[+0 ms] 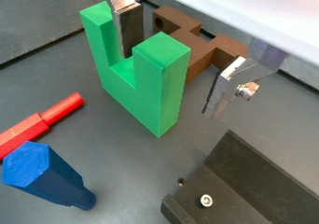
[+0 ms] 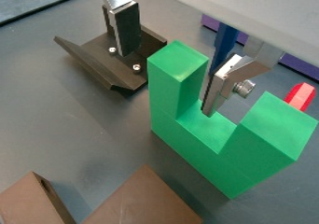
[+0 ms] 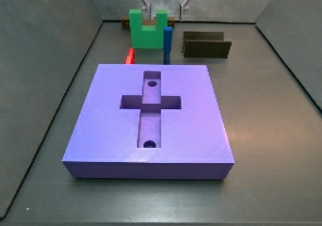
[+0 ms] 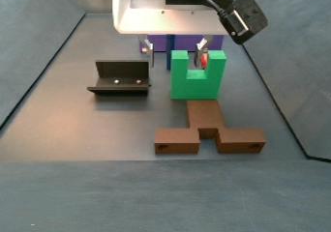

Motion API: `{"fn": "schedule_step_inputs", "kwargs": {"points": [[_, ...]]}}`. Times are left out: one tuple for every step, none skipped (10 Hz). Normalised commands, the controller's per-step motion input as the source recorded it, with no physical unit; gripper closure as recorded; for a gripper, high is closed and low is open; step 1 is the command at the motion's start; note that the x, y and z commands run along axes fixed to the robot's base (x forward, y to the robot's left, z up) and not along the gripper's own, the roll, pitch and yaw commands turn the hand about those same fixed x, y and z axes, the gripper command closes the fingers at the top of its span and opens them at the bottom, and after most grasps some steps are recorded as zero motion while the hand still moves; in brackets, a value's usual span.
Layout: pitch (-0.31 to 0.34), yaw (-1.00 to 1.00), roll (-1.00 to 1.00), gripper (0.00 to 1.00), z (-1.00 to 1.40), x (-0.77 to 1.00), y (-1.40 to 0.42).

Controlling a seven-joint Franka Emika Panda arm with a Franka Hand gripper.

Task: Pick up the green object. Move up. Move to above the board. Insert the green object.
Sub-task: Pick up the green object.

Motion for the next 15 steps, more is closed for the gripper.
{"fn": "schedule_step_inputs", "kwargs": {"points": [[0.0,0.0,0.0,0.0,-0.08,0.0,0.0],[-0.01,0.0,0.0,0.0,-0.13,0.0,0.0],[-0.011,0.0,0.0,0.0,-0.15,0.0,-0.04],[-0.024,0.0,0.0,0.0,-0.17,0.0,-0.02],[-0.04,0.0,0.0,0.0,-0.18,-0.02,0.0],[-0.006,0.0,-0.01,0.0,0.0,0.0,0.0],[0.0,0.0,0.0,0.0,0.0,0.0,0.0],[0.0,0.0,0.0,1.0,0.0,0.0,0.0],[0.0,0.0,0.0,1.0,0.0,0.0,0.0],[0.0,0.0,0.0,1.0,0.0,0.0,0.0],[0.0,0.0,0.0,1.0,0.0,0.0,0.0],[0.0,0.0,0.0,1.0,0.0,0.0,0.0],[0.0,0.0,0.0,1.0,0.0,0.0,0.0],[0.0,0.0,0.0,1.0,0.0,0.0,0.0],[0.0,0.0,0.0,1.0,0.0,0.0,0.0]]}}
